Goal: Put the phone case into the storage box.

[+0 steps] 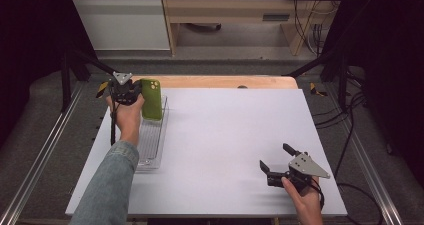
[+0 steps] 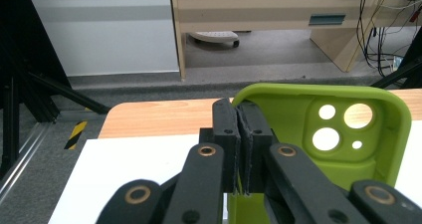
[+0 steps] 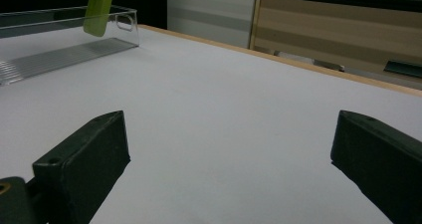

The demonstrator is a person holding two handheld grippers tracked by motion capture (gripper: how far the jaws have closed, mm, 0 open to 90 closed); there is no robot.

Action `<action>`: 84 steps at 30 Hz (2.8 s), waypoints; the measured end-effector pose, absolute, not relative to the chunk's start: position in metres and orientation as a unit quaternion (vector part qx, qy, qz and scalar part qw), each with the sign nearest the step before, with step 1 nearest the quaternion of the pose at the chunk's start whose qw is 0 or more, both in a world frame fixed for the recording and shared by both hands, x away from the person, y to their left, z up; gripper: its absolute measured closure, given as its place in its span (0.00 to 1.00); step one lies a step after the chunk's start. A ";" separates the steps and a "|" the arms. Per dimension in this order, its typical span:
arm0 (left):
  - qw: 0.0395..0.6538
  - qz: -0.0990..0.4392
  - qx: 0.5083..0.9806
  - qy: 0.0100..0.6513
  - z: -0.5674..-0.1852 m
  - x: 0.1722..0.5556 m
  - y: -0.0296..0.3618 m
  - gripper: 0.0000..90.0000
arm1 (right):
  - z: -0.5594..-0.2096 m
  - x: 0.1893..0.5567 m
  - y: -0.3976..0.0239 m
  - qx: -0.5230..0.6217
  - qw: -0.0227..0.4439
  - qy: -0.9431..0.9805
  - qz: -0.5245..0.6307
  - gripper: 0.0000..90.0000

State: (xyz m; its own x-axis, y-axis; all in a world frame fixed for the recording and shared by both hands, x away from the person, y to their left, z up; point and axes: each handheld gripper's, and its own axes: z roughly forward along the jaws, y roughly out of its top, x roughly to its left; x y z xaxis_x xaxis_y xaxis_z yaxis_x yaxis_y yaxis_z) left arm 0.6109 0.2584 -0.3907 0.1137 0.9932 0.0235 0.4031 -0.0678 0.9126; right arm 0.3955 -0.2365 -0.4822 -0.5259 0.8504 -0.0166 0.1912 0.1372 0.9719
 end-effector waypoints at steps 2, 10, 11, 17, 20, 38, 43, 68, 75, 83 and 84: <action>0.399 0.369 0.629 0.556 -0.392 0.611 0.258 0.97 | -0.482 0.395 -0.236 0.378 0.307 0.689 0.537 0.02; 0.395 0.368 0.631 0.557 -0.394 0.611 0.258 0.97 | -0.482 0.395 -0.236 0.378 0.306 0.689 0.537 0.02; 0.395 0.367 0.631 0.558 -0.395 0.611 0.258 0.97 | -0.482 0.395 -0.236 0.378 0.306 0.689 0.537 0.02; 0.393 0.367 0.631 0.559 -0.395 0.612 0.259 0.97 | -0.481 0.395 -0.237 0.379 0.309 0.686 0.539 0.02; 0.391 0.368 0.631 0.559 -0.395 0.612 0.259 0.97 | -0.482 0.395 -0.238 0.380 0.308 0.686 0.539 0.02; 0.393 0.374 0.616 0.571 -0.393 0.620 0.260 0.97 | -0.482 0.395 -0.237 0.377 0.305 0.688 0.540 0.02; 0.394 0.373 0.614 0.573 -0.392 0.623 0.259 0.97 | -0.482 0.395 -0.237 0.378 0.305 0.688 0.540 0.02; 0.378 0.362 0.613 0.591 -0.399 0.630 0.256 0.97 | -0.482 0.395 -0.238 0.379 0.304 0.687 0.541 0.02; 0.371 0.364 0.619 0.589 -0.399 0.633 0.253 0.97 | -0.482 0.395 -0.238 0.379 0.304 0.686 0.542 0.02; 0.367 0.364 0.620 0.590 -0.395 0.635 0.249 0.97 | -0.482 0.395 -0.237 0.379 0.303 0.686 0.542 0.02; 0.365 0.365 0.621 0.590 -0.395 0.636 0.249 0.97 | -0.482 0.395 -0.237 0.379 0.303 0.686 0.542 0.02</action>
State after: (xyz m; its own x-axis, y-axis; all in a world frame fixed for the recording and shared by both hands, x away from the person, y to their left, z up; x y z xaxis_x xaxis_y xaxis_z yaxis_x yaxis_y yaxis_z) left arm 0.6358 0.2491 -0.3951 0.0372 0.9991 0.0225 0.4672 -0.0373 0.8834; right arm 0.3950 -0.2374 -0.4818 -0.5292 0.8485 -0.0046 0.1912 0.1246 0.9736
